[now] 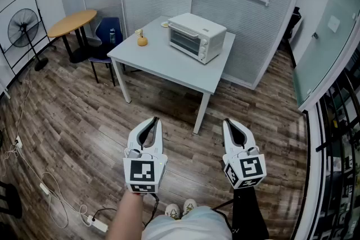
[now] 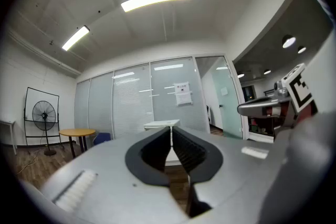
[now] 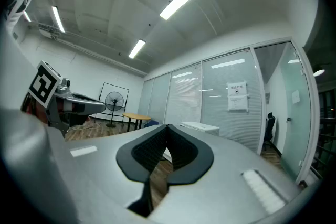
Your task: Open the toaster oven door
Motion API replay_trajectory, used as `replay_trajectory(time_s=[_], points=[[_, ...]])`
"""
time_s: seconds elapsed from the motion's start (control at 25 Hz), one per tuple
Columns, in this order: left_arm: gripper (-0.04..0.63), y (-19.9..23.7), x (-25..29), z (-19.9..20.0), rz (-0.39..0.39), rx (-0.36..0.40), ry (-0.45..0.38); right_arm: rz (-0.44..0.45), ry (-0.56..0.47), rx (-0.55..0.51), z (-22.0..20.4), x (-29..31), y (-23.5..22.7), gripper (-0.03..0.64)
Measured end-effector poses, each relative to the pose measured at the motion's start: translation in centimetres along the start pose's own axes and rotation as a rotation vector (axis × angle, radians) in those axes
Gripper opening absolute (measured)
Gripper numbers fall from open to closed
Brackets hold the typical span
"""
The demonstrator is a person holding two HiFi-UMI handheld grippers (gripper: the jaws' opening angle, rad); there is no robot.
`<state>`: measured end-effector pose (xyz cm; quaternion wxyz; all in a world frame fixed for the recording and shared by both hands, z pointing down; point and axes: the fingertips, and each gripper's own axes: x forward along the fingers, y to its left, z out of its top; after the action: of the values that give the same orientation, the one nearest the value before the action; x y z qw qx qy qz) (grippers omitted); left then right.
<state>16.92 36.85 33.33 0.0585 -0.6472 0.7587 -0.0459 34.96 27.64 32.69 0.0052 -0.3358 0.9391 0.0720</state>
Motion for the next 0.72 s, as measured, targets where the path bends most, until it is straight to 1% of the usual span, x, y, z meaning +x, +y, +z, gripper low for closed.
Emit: replay_trajectory(time_s=[0.2,0.32,0.56,0.72], points=[[0.055,-0.1,-1.1,0.1,-0.024,0.028,-0.015,-0.008,-0.002,-0.001,-0.3,-0.4,1.0,0.005],[0.055,0.2,-0.8,0.1,-0.027,0.014,-0.022,-0.016,-0.018,0.011,-0.1,-0.1,1.0,0.005],[0.055,0.4,1.6,-0.1,-0.046,-0.009,-0.031,-0.032,-0.042,0.017,-0.3,1.3,-0.6,0.003],[0.055,0.7,4.3,-0.5,-0.041,-0.026,-0.032,-0.038,-0.042,0.010,-0.9,3.5,-2.2,0.003]])
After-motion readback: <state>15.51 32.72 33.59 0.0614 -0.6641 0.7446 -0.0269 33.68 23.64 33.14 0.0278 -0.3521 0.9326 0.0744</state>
